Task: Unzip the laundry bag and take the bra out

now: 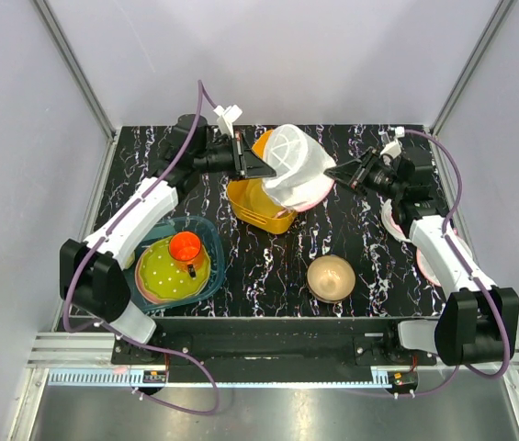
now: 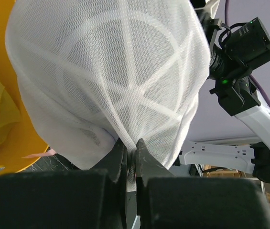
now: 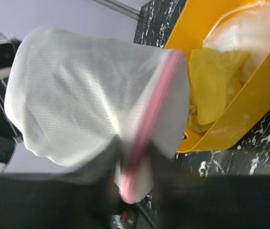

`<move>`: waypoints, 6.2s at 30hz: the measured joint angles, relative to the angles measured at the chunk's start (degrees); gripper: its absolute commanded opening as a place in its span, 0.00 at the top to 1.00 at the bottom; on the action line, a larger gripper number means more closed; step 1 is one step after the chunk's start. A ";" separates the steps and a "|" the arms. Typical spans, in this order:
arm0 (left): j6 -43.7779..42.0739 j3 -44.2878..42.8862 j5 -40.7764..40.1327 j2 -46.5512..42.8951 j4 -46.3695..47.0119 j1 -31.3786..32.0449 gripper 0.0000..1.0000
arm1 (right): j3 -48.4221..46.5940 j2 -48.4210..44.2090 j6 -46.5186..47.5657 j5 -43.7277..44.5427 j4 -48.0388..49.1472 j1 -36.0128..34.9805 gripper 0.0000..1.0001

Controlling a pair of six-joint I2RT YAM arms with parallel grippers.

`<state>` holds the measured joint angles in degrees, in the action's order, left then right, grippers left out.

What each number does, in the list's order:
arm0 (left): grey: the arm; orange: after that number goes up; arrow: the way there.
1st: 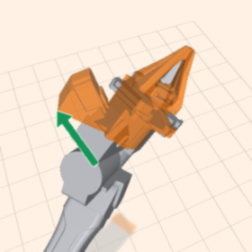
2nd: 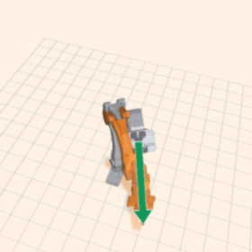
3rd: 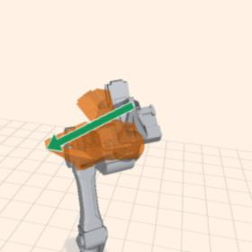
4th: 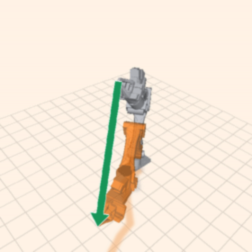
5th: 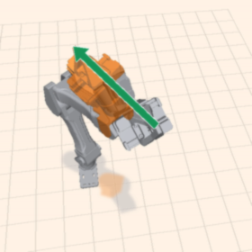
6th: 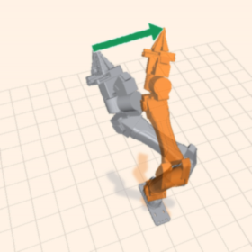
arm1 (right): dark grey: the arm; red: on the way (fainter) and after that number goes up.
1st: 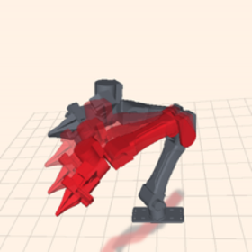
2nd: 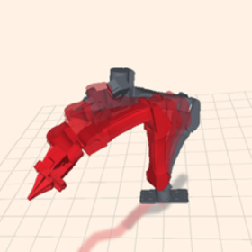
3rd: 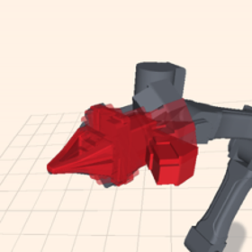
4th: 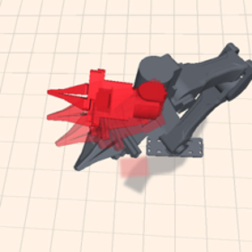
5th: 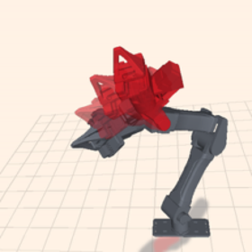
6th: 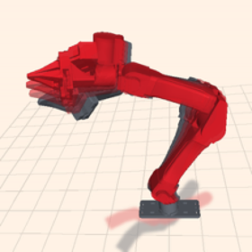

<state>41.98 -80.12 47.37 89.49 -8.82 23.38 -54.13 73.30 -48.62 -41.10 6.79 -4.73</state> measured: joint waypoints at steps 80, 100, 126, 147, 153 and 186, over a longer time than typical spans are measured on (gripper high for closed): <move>-18.99 -41.86 -46.66 33.27 -31.17 33.44 0.20 | 4.46 -8.20 9.64 17.49 -29.05 24.92 0.00; -20.28 -15.43 -47.71 -6.16 -27.65 12.98 0.19 | -3.80 -2.49 22.25 34.80 -33.27 8.72 1.00; -25.00 -4.37 -49.88 -9.75 -31.54 2.93 0.18 | -22.23 14.51 38.03 75.78 -46.21 -33.75 0.00; -21.90 -22.43 -52.57 13.57 -34.82 27.56 0.21 | 6.73 -5.53 14.05 23.91 -26.64 11.41 0.06; -21.40 -26.32 -52.59 16.02 -35.23 28.02 0.22 | 7.80 -2.71 11.58 19.65 -21.44 11.43 0.33; -22.73 -25.57 -57.57 10.91 -35.67 21.86 0.21 | -11.56 -12.98 27.82 63.25 -41.55 -3.80 0.97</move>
<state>19.25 -105.69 -10.20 100.40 -44.49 45.23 -65.69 60.31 -20.80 22.15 -34.76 -8.54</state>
